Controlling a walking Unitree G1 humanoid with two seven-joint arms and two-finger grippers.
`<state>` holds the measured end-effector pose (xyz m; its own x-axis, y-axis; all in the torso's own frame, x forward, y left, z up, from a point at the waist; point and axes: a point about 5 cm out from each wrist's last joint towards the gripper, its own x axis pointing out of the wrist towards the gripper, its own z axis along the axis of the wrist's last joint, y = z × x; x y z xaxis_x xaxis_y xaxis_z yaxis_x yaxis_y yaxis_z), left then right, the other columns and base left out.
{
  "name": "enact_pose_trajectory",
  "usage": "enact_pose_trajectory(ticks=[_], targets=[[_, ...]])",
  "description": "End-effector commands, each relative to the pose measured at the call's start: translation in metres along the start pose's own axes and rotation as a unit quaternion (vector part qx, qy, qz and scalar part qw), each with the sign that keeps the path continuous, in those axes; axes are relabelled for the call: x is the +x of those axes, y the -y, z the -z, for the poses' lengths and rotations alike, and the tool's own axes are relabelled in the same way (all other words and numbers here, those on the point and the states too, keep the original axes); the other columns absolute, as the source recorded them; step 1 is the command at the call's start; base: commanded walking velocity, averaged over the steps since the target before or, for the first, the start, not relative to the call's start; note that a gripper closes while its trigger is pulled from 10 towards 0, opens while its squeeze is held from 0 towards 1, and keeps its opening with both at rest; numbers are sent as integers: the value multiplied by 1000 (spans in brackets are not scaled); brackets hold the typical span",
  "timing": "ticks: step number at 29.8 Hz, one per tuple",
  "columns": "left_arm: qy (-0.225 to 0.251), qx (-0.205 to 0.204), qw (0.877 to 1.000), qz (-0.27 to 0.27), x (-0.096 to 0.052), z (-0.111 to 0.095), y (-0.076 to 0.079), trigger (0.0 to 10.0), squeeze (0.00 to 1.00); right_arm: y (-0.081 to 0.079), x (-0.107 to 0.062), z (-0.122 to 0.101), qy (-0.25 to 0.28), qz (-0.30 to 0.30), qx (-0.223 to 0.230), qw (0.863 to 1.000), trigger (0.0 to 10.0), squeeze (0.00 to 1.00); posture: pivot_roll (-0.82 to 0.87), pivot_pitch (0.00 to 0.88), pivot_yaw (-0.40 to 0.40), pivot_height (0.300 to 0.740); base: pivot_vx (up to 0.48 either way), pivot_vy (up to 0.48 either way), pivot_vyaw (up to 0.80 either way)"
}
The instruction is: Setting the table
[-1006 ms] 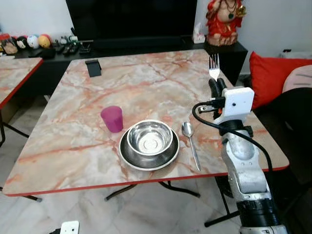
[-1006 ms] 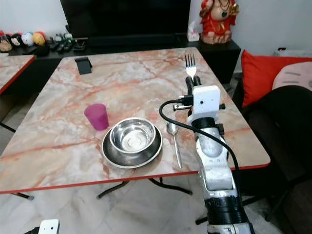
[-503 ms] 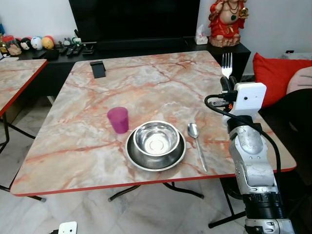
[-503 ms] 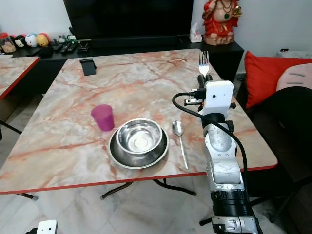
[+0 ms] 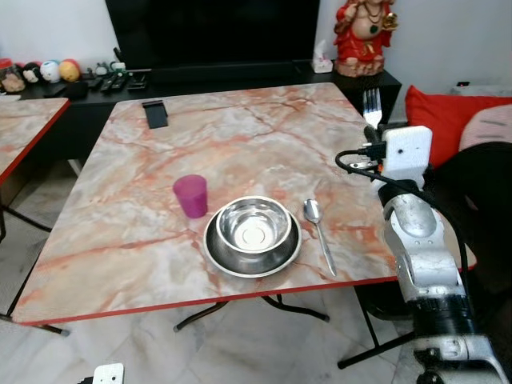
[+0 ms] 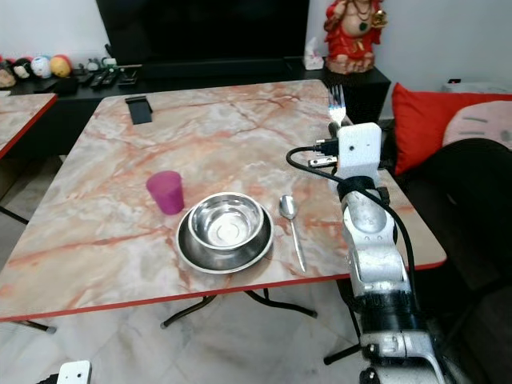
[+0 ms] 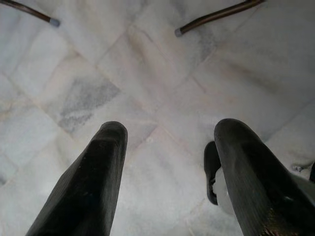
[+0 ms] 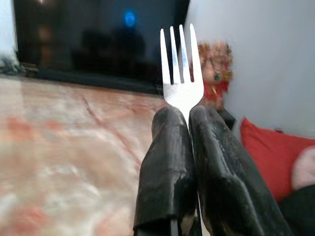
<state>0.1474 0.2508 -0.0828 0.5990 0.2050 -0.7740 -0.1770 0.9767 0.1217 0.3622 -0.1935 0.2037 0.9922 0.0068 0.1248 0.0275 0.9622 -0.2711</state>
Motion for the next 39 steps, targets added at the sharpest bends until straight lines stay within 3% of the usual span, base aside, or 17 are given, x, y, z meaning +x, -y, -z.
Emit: enact_pose_trajectory(ticks=[1, 4, 8, 13, 17, 21, 29, 39], targets=[[-8, 7, 1000, 2, -1, 3, -1, 10000, 0, -5, 8, 11, -63, -26, 11, 998, 10000, 0, -126, 0, 76, 732, 0, 0, 0], [-8, 9, 1000, 2, 0, 2, -1, 10000, 0, -7, 12, 23, -107, -35, 9, 994, 10000, 0, -126, 0, 78, 732, 0, 0, 0], [-7, 10, 1000, 2, 0, 0, -1, 10000, 0, -15, 12, 35, -151, -39, 61, 986, 10000, 0, -120, 0, 79, 732, 0, 0, 0], [-6, 10, 1000, 1, 1, -1, -2, 10000, 0, -26, 11, 45, -185, -59, 88, 977, 10000, 0, -121, 0, 83, 732, 0, 0, 0], [40, 13, 999, 13, 5, -21, 9, 10000, 0, -27, 11, 52, -204, -61, 89, 973, 10000, 0, -121, 0, 82, 732, 0, 0, 0], [14, 10, 1000, 7, 3, -10, 3, 10000, 0, -37, 7, 66, -238, -67, 108, 963, 10000, 0, -119, 0, 84, 732, 0, 0, 0], [-10, 10, 1000, 0, 1, 0, -2, 10000, 0, -45, 4, 77, -259, -68, 122, 956, 10000, 0, -115, 0, 85, 732, 0, 0, 0], [-17, 10, 1000, -3, -1, 4, -6, 10000, 0, -45, 8, 78, -252, -46, 111, 960, 10000, 0, -111, 0, 88, 732, 0, 0, 0]])
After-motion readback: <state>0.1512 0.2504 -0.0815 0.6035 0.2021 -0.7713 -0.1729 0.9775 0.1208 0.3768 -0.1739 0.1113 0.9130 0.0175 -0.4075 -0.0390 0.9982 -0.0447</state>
